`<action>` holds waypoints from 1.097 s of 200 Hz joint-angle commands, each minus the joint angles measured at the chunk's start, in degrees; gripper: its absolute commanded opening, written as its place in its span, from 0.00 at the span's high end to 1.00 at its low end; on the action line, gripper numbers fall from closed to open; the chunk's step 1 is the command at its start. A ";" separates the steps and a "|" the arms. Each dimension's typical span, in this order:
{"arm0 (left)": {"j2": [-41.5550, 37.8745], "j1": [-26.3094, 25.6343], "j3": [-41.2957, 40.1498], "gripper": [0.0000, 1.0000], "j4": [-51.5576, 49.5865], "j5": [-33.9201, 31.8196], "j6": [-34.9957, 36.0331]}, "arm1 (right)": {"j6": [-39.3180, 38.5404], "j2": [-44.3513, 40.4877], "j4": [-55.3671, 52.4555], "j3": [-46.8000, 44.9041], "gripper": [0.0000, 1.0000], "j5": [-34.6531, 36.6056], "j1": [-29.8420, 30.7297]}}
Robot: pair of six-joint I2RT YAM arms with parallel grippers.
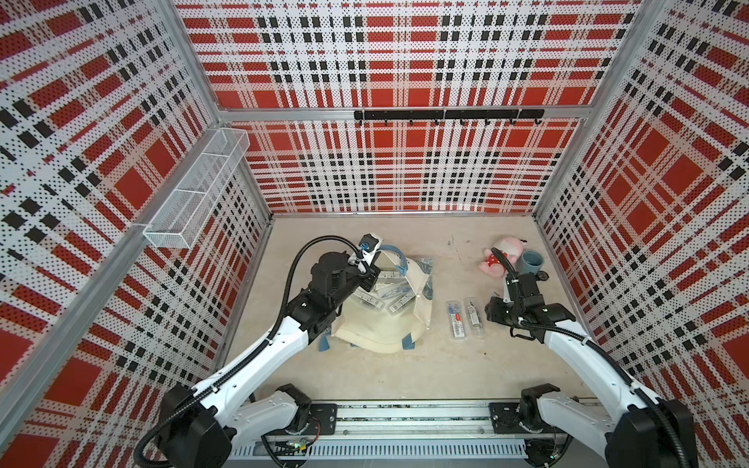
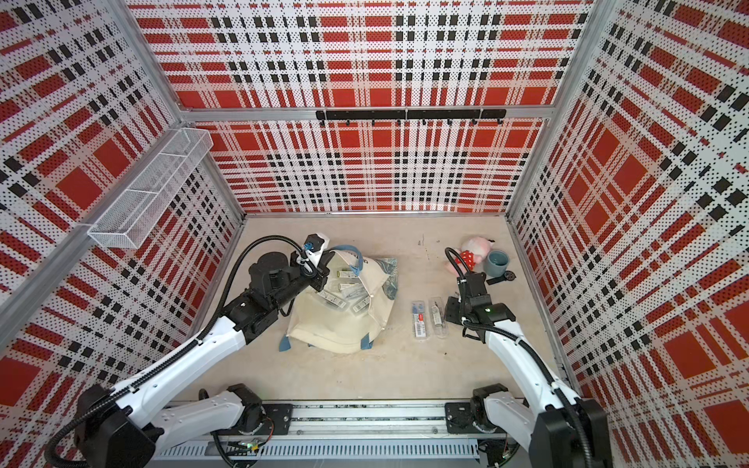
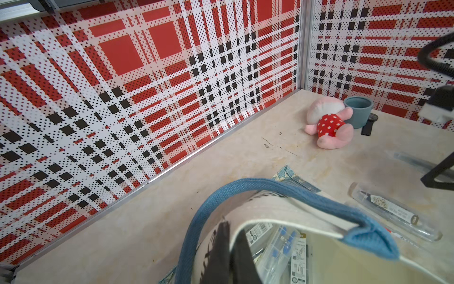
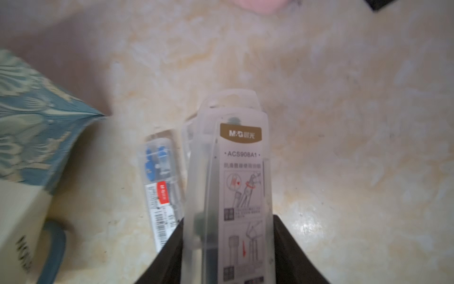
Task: Take out the compass set from the canvas bag
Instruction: Place the compass set at the center of the board, then adjust the compass set at the center of the board.
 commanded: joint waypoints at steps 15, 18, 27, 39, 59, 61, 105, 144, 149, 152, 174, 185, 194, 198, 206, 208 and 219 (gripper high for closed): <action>-1.80 0.71 0.64 1.00 6.81 2.76 -1.22 | 3.41 2.82 8.89 -2.29 0.60 0.42 -2.95; -1.74 0.72 0.60 1.00 6.81 2.87 -1.28 | 3.49 3.05 9.32 -2.50 0.60 0.42 -3.09; -1.83 0.75 0.55 1.00 6.81 2.95 -1.39 | 3.57 3.79 10.59 -3.08 0.60 0.62 -3.51; -2.00 0.79 0.39 1.00 6.90 3.12 -1.49 | 3.29 4.63 12.07 -3.55 0.59 0.76 -3.89; -2.27 0.81 0.46 1.00 7.41 4.12 -2.13 | 2.78 6.53 14.66 -4.15 0.57 1.16 -4.50; -2.30 0.76 0.47 1.00 7.42 4.22 -2.23 | 2.71 6.79 14.83 -4.20 0.57 1.11 -4.56; -2.03 0.89 0.91 1.00 7.43 4.66 -2.54 | 1.93 11.34 18.16 -4.67 0.54 -0.41 -5.14; -1.86 0.86 0.93 1.00 7.43 4.45 -2.51 | 1.93 11.91 19.30 -5.94 0.45 -1.12 -6.01; -1.75 0.89 0.99 1.00 7.43 4.45 -2.55 | 1.93 11.87 19.38 -5.95 0.44 -1.26 -6.15; -1.72 0.83 1.06 1.00 7.43 4.43 -2.49 | 1.93 11.78 19.45 -6.03 0.44 -1.34 -6.16; -1.82 0.90 1.16 1.00 7.02 4.06 -2.37 | 1.93 11.78 19.63 -5.83 0.39 -1.58 -6.44; -1.86 0.88 1.17 1.00 7.01 4.04 -2.26 | 1.93 11.83 19.92 -5.75 0.38 -1.70 -6.59; -1.95 0.85 1.13 1.00 7.06 4.01 -2.30 | 1.93 12.02 20.27 -5.64 0.38 -1.83 -6.72; -1.90 0.89 1.09 1.00 7.08 4.02 -2.29 | 1.93 12.24 20.51 -5.63 0.38 -1.91 -6.81; -1.90 0.90 1.00 1.00 7.08 4.01 -2.27 | 1.93 12.65 20.67 -5.29 0.38 -2.09 -6.94; -1.90 0.81 1.00 1.00 7.03 4.01 -2.27 | 1.93 12.76 20.71 -5.19 0.38 -2.14 -6.98; -1.91 0.81 1.00 1.00 6.99 4.10 -2.29 | 1.93 13.42 21.11 -4.68 0.39 -2.27 -6.94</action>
